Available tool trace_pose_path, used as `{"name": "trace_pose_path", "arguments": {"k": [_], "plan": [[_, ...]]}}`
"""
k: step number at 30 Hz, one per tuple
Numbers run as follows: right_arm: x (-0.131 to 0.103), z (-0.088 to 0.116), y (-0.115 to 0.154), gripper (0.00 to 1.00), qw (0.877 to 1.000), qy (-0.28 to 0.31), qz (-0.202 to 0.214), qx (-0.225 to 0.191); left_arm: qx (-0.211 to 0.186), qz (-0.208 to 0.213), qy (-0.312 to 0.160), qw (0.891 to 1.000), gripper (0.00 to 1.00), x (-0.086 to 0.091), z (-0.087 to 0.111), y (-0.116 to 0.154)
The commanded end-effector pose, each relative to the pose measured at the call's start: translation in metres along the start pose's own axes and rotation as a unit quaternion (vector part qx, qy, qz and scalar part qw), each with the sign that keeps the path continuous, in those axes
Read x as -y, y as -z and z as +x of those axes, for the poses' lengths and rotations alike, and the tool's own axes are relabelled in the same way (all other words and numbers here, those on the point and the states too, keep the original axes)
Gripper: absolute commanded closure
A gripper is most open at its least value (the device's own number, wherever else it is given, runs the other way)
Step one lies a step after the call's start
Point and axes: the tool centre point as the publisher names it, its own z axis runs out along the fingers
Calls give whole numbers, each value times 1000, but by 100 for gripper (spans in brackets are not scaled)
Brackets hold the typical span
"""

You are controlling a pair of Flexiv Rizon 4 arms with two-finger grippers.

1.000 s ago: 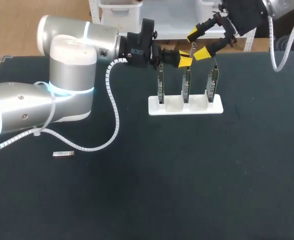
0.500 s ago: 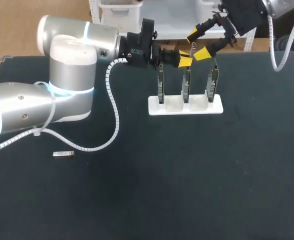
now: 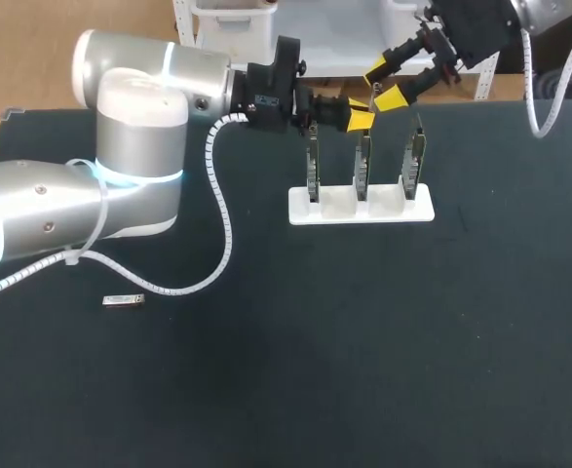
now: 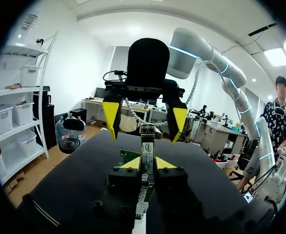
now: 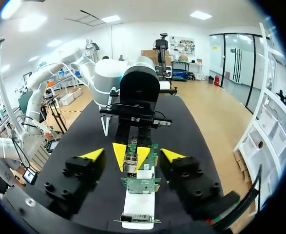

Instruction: Pick up the optical module with the left hand, and insert it into the network port with the right hand.

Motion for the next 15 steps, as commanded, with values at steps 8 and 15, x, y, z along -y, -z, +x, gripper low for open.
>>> {"name": "trace_pose_path", "arguments": {"k": [8,15], "plan": [[-3,1,0,100,1000,-3,6,-2,-1,1,0,1000,100,-1,0,0],[-5,2,0,100,1000,-6,5,-2,-1,1,0,1000,100,-1,0,0]]}}
